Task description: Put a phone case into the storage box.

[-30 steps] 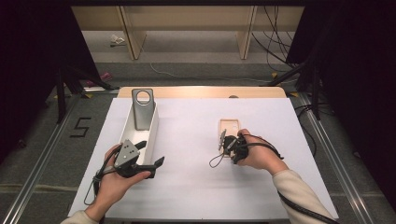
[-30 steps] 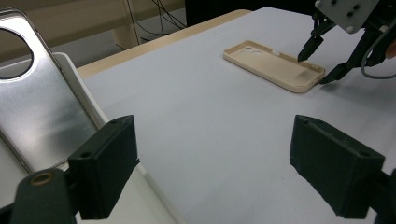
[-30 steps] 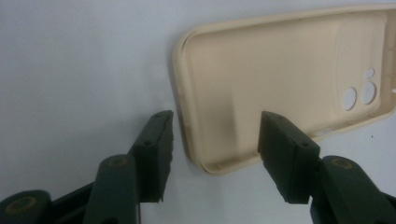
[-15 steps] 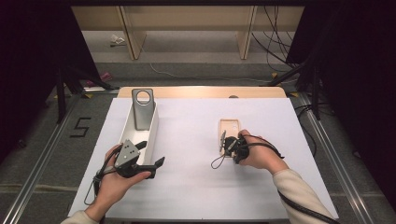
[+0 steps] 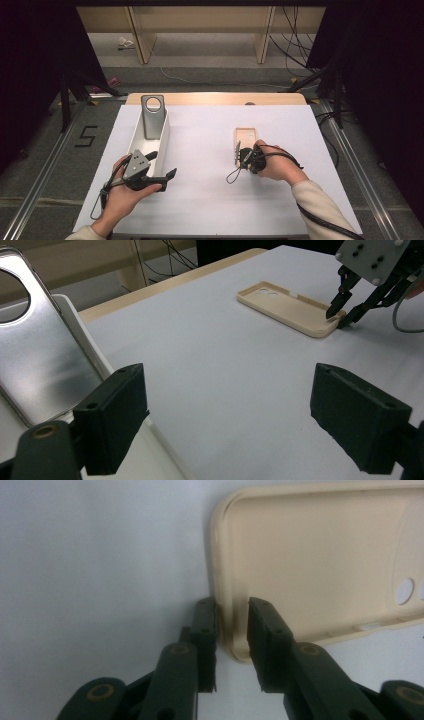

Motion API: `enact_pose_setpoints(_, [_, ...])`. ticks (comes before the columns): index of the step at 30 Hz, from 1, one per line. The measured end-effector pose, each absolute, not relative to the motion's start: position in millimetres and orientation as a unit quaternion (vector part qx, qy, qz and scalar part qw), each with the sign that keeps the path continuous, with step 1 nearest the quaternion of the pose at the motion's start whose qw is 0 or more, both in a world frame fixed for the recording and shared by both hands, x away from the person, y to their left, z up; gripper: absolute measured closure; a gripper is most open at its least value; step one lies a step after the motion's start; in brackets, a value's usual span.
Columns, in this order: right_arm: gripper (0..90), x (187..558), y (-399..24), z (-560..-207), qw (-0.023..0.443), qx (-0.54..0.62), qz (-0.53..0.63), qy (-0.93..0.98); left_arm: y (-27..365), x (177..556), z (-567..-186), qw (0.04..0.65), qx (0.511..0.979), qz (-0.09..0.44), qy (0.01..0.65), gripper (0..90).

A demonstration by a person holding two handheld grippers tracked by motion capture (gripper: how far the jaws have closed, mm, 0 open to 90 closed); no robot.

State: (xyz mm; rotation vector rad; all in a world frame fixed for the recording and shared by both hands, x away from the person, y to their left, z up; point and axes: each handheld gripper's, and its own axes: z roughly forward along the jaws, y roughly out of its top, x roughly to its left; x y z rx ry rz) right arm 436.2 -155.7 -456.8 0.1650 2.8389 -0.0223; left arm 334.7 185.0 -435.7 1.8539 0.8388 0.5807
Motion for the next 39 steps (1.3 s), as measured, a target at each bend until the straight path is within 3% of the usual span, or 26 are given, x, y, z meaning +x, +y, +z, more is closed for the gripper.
enact_pose_setpoints(11, [83.3, 434, -154, -458, 0.139, 0.045, -0.016, 0.989, 185, 334, -436, 0.49, 0.764, 0.239, 0.344, 15.0])
enact_pose_setpoints(39, [87.5, 424, -155, -446, 0.163, 0.033, -0.008, 0.986, 184, 334, -436, 0.492, 0.762, 0.24, 0.345, 15.2])
